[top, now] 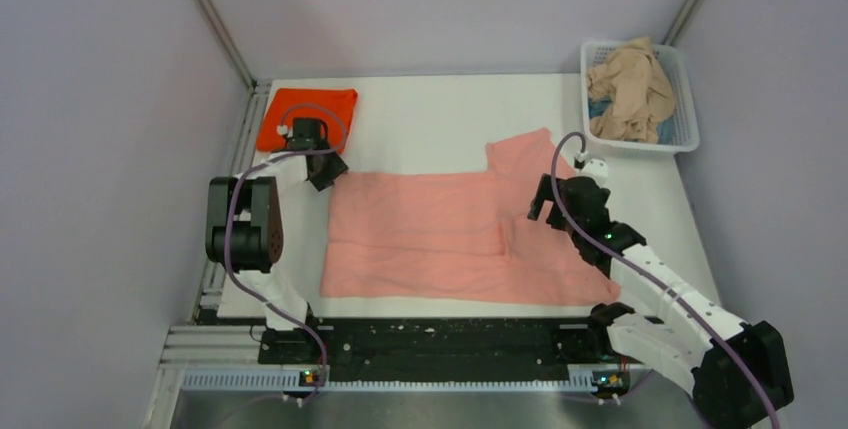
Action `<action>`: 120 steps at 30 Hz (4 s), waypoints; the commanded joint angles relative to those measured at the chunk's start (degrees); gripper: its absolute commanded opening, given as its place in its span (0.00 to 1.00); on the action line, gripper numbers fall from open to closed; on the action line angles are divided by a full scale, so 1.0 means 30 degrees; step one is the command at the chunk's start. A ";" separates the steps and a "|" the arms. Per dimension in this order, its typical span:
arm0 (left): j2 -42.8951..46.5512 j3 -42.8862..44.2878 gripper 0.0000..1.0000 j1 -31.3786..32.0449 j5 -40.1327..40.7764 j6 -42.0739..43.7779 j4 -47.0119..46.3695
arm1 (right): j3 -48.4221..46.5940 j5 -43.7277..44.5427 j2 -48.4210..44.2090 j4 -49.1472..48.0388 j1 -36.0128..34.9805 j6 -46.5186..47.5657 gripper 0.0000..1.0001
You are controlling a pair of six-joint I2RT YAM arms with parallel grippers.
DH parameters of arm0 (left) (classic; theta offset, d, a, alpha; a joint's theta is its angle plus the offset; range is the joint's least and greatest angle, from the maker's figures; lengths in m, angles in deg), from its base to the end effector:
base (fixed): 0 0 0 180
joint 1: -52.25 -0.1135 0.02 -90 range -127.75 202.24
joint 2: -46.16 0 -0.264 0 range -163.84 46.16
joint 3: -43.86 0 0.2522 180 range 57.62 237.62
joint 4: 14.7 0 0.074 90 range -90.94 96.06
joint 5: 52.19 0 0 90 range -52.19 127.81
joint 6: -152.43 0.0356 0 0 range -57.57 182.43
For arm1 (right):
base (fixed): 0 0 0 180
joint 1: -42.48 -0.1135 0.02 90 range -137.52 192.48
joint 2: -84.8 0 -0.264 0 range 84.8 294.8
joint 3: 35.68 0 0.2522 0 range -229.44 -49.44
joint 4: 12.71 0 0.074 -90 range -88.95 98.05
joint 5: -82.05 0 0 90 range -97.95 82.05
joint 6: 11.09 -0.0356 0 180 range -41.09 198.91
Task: Fold and stack the t-shirts
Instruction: Grab the side of the flattened tshirt furthest away from the robot with both arms, then fold the other side of the tshirt into a rectangle
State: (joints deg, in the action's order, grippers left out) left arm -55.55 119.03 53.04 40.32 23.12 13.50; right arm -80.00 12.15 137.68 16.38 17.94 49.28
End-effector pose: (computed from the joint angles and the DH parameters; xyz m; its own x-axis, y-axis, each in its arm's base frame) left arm 0.3624 -0.0034 0.1699 -0.6244 -0.6244 -0.4693 -0.5261 0.7803 -0.3381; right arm 0.1826 0.0699 0.2208 -0.5535 0.2577 -0.7920 0.1508 0.9662 0.2090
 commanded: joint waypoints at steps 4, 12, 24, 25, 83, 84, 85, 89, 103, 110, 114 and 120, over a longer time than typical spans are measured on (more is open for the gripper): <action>-0.1348 0.1054 0.46 -0.0027 -0.1924 0.0304 -0.0184 | -0.0835 0.0861 0.0471 -0.0893 -0.0194 0.0320 0.99; -0.2322 0.2349 0.46 0.0029 0.1111 0.0029 0.1603 | -0.0722 0.0913 0.0634 -0.0949 -0.0197 0.0323 0.99; -0.3276 0.2923 0.34 0.0237 -0.0049 0.1052 0.1949 | -0.0739 0.1139 0.0960 -0.1206 -0.0181 0.0332 0.99; -0.3175 0.2831 0.25 0.0258 -0.0205 0.1215 0.1874 | -0.0812 0.1129 0.1014 -0.1239 -0.0173 0.0282 0.99; 0.1033 0.0132 0.00 0.0308 -0.0536 0.0995 -0.0937 | -2.0844 0.1098 2.4500 0.0085 0.2788 0.1394 0.00; 0.0908 0.0289 0.00 0.0300 -0.0541 0.0988 -0.0904 | -2.1211 0.1091 2.4626 -0.0228 0.2773 0.1623 0.00; 0.0827 0.0458 0.00 0.0314 -0.0419 0.0954 -0.0834 | -2.1583 0.1104 2.4766 -0.0483 0.2793 0.1912 0.00; 0.0374 0.1090 0.00 0.0308 0.0007 0.0871 -0.0853 | -2.3754 0.1545 2.5457 -0.0599 0.2789 0.2995 0.00; 0.1562 -0.0074 0.00 0.0292 -0.1430 0.1101 -0.2310 | -2.0876 -0.0251 2.2185 -0.1765 0.2787 0.3861 0.00; 0.3639 -0.2241 0.00 0.0320 -0.2523 0.0868 -0.3275 | -1.5562 -0.1462 1.7431 -0.3302 0.2463 0.3919 0.00; 0.5096 -0.3594 0.00 0.0346 -0.2479 0.0624 -0.3505 | -1.3010 -0.1757 1.4864 -0.3310 0.2047 0.3902 0.00; 0.8001 -0.6296 0.00 0.0404 -0.2220 0.0051 -0.3891 | -0.9268 -0.1472 1.0860 -0.2346 0.1703 0.3298 0.00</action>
State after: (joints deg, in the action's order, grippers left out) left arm -37.94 104.73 53.87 33.85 24.83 5.41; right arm -112.81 7.73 177.50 8.91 23.95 60.27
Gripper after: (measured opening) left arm 0.012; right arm 0.011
